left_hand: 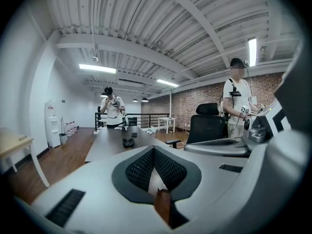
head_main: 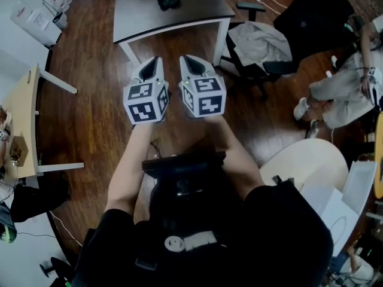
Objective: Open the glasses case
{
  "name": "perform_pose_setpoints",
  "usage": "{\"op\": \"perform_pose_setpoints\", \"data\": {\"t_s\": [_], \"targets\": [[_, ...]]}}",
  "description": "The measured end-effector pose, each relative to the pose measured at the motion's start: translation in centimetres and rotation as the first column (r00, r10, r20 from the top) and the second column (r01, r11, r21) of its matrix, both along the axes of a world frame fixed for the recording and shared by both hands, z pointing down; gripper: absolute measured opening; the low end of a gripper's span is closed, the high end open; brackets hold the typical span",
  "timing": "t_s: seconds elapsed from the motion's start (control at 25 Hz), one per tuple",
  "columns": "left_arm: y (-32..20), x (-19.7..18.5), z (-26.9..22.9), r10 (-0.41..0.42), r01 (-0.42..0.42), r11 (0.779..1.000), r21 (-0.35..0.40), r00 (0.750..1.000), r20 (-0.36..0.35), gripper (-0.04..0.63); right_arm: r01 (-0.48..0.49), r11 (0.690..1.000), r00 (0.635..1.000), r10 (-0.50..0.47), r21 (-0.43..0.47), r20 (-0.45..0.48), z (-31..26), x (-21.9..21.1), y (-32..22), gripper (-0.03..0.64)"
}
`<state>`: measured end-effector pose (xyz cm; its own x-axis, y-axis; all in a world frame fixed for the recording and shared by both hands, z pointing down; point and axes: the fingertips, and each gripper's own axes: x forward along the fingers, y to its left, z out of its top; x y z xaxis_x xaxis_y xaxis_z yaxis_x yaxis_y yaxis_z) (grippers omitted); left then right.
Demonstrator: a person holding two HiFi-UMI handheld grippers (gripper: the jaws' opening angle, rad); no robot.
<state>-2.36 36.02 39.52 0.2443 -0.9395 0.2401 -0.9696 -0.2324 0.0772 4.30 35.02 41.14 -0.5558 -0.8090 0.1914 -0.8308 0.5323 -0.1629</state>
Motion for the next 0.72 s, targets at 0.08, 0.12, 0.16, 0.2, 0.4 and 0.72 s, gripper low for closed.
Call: {"op": "perform_pose_setpoints", "data": {"t_s": [0.08, 0.12, 0.16, 0.2, 0.4, 0.72], "targets": [[0.0, -0.9, -0.1, 0.007, -0.007, 1.000, 0.005, 1.000, -0.024, -0.005, -0.004, 1.000, 1.000, 0.004, 0.004, -0.012, -0.2, -1.3, 0.1, 0.003], [0.1, -1.5, -0.1, 0.006, -0.006, 1.000, 0.004, 0.999, -0.032, -0.005, -0.003, 1.000, 1.000, 0.003, 0.004, -0.021, -0.2, -2.0, 0.3, 0.003], [0.2, -2.1, -0.2, 0.003, -0.003, 1.000, 0.005, 0.999, -0.032, -0.005, -0.001, 1.000, 1.000, 0.001, 0.004, -0.030, -0.2, -2.7, 0.6, 0.003], [0.2, -2.7, -0.4, 0.001, -0.001, 1.000, 0.011, 1.000, -0.027, -0.005, 0.000, 1.000, 0.999, 0.001, 0.007, -0.037, -0.3, -3.3, 0.6, 0.003], [-0.3, -4.6, -0.7, -0.003, 0.003, 1.000, -0.006, 1.000, -0.029, -0.005, 0.006, 1.000, 0.998, -0.004, 0.016, -0.069, -1.0, -5.9, 0.2, 0.003], [-0.8, -4.6, -0.5, -0.007, 0.006, 1.000, -0.022, 0.999, -0.045, -0.005, 0.000, 1.000, 0.997, 0.002, 0.025, -0.073, -1.6, -6.5, -0.3, 0.003]]}}
